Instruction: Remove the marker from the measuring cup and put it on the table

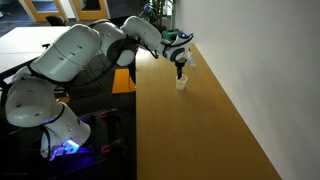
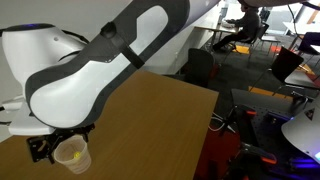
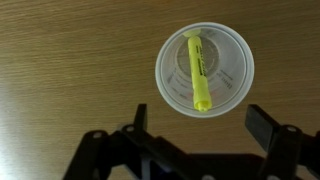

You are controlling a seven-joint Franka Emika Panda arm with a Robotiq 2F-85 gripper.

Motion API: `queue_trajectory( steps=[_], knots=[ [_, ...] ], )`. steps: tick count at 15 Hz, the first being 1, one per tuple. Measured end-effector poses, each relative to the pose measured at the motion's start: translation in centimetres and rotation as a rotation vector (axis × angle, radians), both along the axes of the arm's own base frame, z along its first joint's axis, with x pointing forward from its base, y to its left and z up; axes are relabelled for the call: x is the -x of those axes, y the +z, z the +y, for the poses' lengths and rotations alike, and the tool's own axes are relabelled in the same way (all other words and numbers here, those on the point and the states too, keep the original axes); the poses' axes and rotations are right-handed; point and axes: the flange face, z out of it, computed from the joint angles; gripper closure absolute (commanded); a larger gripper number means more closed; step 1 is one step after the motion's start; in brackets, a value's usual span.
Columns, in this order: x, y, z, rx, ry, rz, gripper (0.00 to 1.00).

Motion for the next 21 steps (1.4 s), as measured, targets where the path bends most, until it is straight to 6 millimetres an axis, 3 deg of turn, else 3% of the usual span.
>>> queue_trajectory(
  steps=[11,12,13,16,19,21],
  knots=[
    [0.05,-0.26,-0.04,0.003,0.002,0.002,0.00],
    [0.05,-0.25,-0.04,0.004,0.003,0.002,0.04],
    [0.04,-0.23,-0.04,0.006,0.004,0.001,0.19],
    [0.02,-0.19,-0.07,0.013,0.010,-0.004,0.36],
    [-0.01,-0.16,-0.12,0.019,0.014,-0.006,0.43],
    [-0.02,-0.17,-0.16,0.020,0.014,-0.007,0.41]
  ],
)
